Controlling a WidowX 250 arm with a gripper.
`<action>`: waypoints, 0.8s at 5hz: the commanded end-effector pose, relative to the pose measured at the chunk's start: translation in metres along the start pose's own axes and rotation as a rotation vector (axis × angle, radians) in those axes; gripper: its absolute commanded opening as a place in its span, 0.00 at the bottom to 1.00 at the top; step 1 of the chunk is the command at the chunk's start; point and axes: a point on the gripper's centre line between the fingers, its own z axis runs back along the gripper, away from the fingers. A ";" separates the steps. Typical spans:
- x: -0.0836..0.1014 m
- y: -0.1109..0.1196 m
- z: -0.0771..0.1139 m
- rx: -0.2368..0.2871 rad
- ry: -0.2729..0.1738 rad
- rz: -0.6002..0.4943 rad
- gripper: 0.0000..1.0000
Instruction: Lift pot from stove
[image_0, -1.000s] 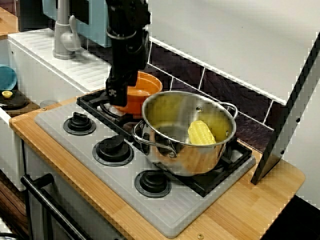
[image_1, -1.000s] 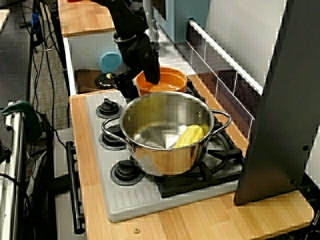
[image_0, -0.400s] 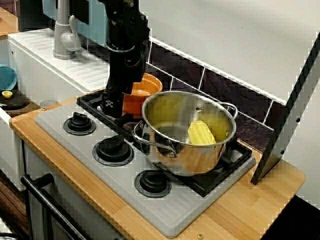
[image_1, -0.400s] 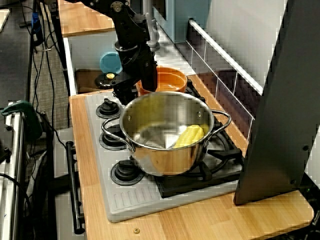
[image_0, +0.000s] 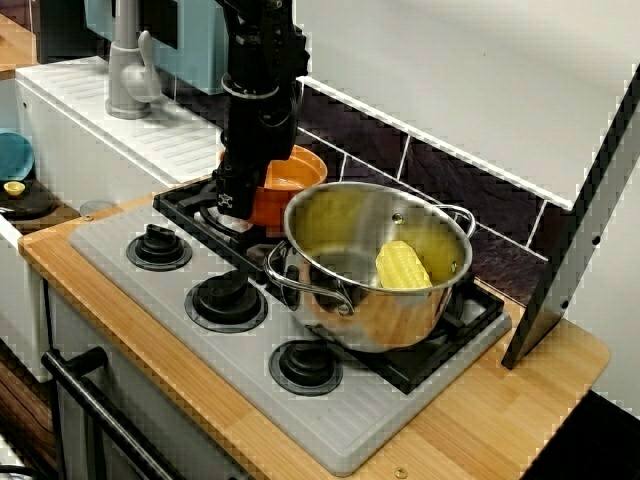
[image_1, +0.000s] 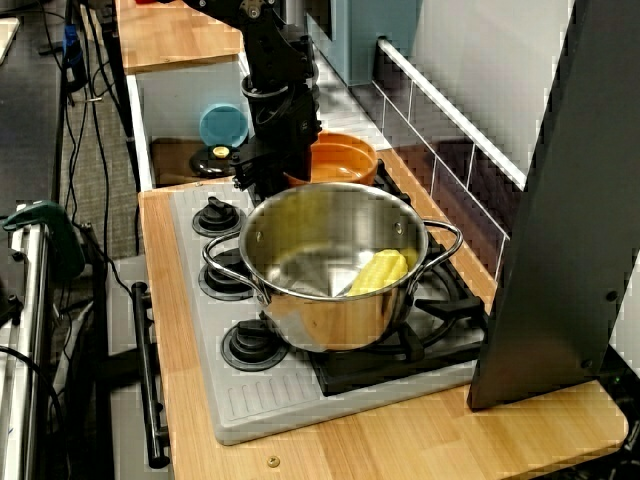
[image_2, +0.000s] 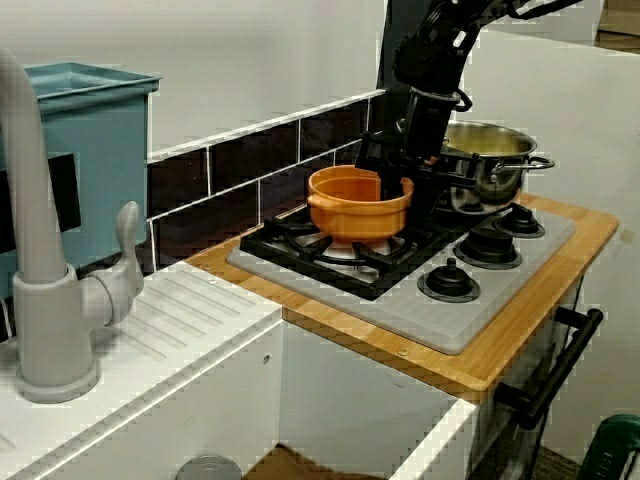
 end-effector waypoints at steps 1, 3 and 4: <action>0.005 0.006 0.013 0.050 -0.025 -0.001 0.00; 0.002 0.008 0.027 0.043 -0.044 0.012 0.00; 0.001 0.007 0.038 0.033 -0.064 0.014 0.00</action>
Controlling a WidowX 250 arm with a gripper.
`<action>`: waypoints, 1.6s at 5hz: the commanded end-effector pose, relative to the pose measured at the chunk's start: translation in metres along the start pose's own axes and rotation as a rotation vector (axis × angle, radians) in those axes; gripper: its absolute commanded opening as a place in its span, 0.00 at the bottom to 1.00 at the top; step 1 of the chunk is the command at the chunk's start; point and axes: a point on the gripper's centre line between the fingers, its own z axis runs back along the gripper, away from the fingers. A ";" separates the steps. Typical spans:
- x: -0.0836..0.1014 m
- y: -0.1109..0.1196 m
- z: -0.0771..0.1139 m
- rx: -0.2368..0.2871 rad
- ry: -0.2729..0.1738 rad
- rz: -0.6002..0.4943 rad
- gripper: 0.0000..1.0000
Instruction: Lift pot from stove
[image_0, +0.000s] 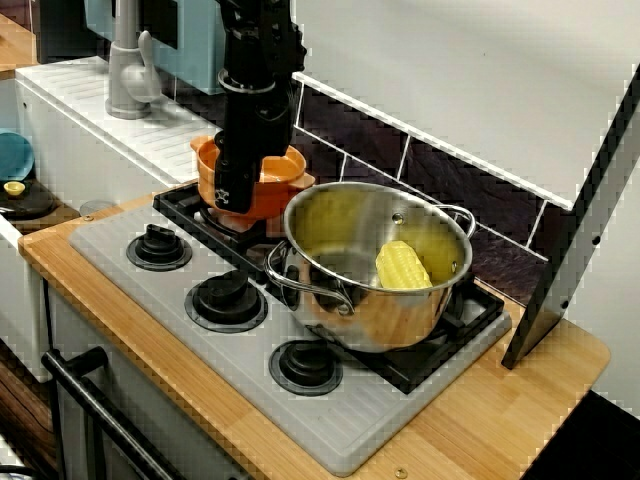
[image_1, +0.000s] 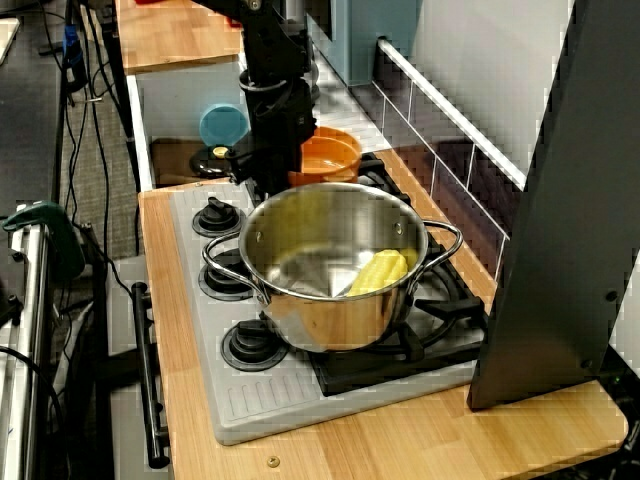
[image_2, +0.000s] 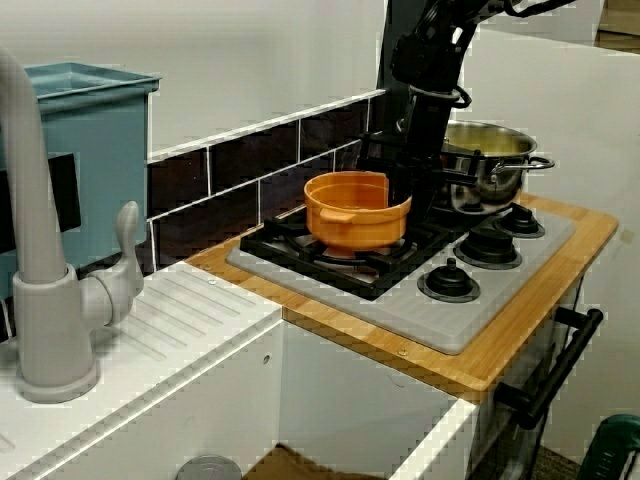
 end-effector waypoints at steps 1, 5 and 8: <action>0.004 0.008 0.042 0.078 -0.087 0.009 0.00; 0.003 0.013 0.068 0.076 -0.139 0.028 0.00; -0.001 0.012 0.094 0.058 -0.185 0.036 0.00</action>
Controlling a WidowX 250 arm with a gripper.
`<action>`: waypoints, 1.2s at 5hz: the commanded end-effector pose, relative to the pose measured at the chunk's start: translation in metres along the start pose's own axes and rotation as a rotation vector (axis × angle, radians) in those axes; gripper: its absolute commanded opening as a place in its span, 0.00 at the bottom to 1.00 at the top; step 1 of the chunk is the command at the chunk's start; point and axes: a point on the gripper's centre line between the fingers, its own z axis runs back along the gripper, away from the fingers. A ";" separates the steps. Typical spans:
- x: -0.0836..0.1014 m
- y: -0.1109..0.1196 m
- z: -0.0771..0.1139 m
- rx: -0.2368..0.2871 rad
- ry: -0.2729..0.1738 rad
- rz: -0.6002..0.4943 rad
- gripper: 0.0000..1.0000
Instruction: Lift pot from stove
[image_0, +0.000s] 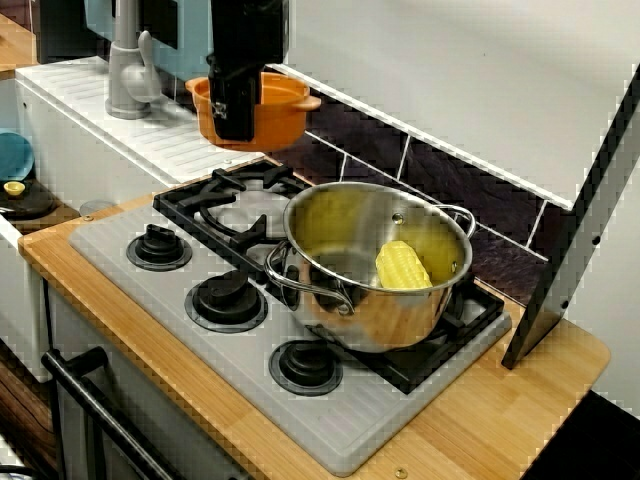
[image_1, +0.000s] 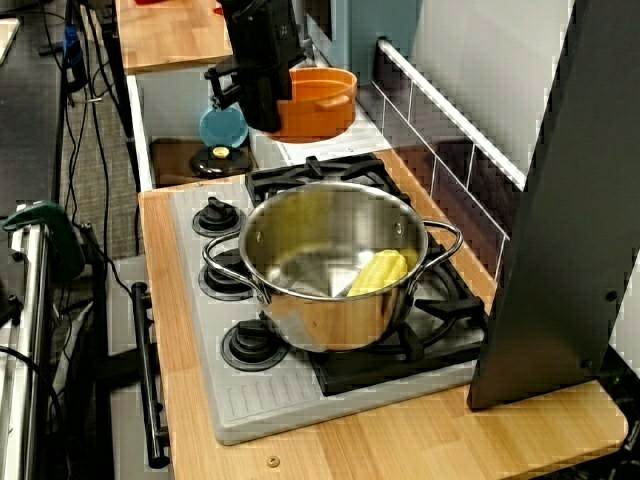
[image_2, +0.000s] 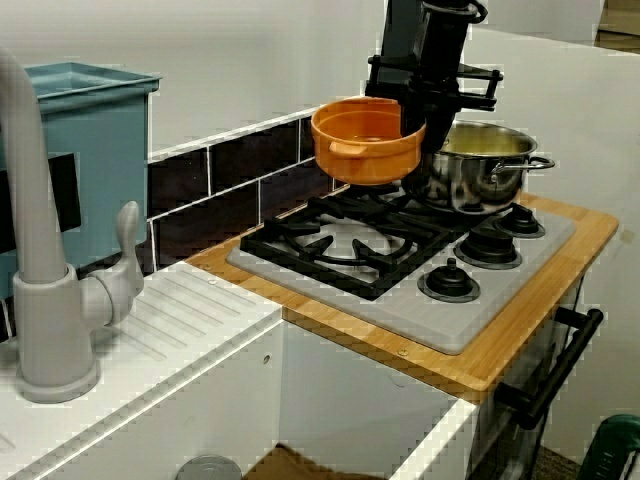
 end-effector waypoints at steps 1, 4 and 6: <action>0.006 0.006 0.039 0.071 -0.072 0.003 0.00; 0.006 0.004 0.056 0.063 -0.103 0.005 0.00; 0.007 0.004 0.064 0.055 -0.120 0.007 0.00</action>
